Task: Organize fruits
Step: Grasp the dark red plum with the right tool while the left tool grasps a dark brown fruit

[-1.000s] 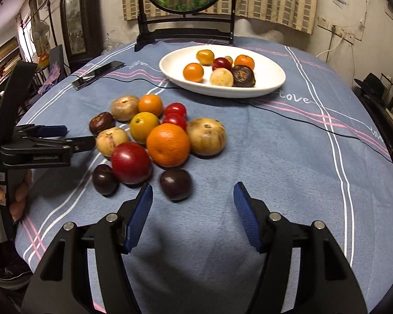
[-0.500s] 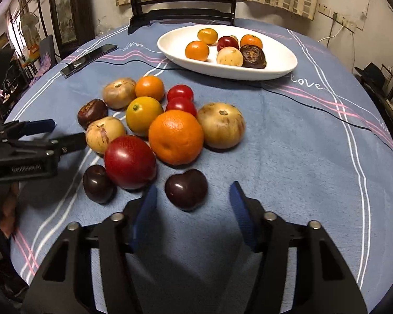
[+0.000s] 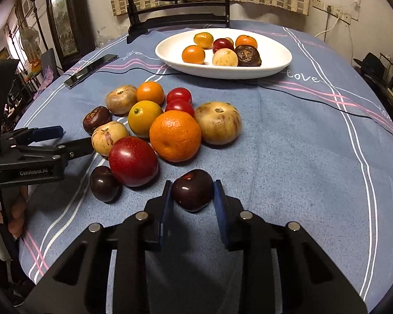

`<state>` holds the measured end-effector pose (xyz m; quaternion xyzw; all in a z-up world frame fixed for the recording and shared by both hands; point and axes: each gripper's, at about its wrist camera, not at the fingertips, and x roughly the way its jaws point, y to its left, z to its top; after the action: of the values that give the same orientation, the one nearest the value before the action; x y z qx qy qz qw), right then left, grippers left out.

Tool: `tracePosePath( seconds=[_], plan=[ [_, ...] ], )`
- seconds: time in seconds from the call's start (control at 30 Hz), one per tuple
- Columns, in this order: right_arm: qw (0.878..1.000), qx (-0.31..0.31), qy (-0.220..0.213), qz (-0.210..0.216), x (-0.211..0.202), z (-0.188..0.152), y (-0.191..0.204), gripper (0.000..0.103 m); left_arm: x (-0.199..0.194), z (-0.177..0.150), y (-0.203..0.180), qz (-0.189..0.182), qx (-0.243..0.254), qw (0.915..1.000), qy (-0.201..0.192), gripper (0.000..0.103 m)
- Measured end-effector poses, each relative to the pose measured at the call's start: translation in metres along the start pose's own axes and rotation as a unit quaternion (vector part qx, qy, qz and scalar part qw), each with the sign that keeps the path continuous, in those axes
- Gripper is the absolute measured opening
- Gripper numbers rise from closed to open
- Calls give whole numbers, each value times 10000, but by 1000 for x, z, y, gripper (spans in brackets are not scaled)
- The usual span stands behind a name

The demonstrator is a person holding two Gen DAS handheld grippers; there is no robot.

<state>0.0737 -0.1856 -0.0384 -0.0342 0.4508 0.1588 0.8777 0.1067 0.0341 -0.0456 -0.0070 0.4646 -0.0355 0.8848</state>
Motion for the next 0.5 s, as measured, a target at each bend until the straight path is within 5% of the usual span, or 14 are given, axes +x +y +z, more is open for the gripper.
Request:
tracePosePath(
  seconds=[0.33, 0.5],
  plan=[
    [9998, 145, -48, 84, -8, -4, -17, 31, 9, 25, -11, 384, 402, 9983, -166, 94],
    [9998, 180, -29, 108, -7, -5, -19, 31, 12, 29, -8, 37, 276, 9996, -88, 59]
  ],
)
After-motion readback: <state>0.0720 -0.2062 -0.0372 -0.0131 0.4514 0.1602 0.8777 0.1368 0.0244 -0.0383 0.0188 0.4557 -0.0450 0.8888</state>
